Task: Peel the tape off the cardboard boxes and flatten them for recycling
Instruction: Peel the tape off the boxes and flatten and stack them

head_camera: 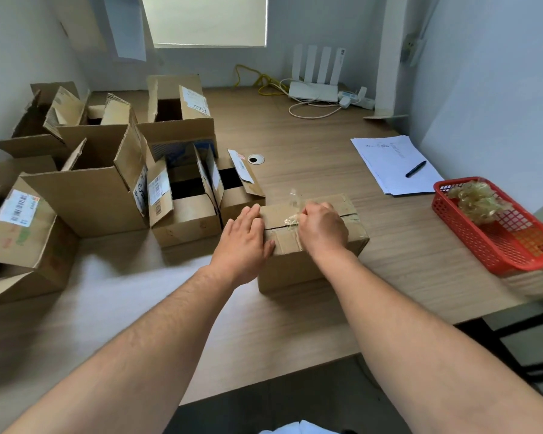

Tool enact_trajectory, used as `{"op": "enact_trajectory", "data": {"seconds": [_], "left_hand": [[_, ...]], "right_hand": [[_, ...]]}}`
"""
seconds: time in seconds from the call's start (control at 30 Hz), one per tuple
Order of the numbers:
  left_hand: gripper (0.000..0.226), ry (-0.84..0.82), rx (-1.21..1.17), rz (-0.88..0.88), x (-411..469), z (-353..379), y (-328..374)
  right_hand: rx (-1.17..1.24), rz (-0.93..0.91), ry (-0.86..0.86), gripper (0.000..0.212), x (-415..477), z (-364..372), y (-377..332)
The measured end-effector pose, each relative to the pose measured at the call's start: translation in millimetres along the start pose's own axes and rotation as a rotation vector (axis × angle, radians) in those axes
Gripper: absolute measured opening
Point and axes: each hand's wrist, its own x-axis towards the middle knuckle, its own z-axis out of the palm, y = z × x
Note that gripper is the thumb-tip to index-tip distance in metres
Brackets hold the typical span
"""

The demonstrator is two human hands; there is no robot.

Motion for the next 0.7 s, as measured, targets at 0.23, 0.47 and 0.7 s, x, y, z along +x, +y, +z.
{"op": "enact_trajectory", "data": {"seconds": [0.23,0.47,0.7], "left_hand": [[0.054,0.02,-0.012,0.097,3,-7,-4],[0.091,0.04,0.084,0.059,4,-13,3],[0.093,0.014,0.294,-0.009,14,-12,20]], "right_hand": [[-0.197,-0.149,0.014,0.034,-14,13,-21],[0.061,0.111,0.029,0.024,9,1,-5],[-0.056,-0.042,-0.062,0.028,19,-7,17]]}}
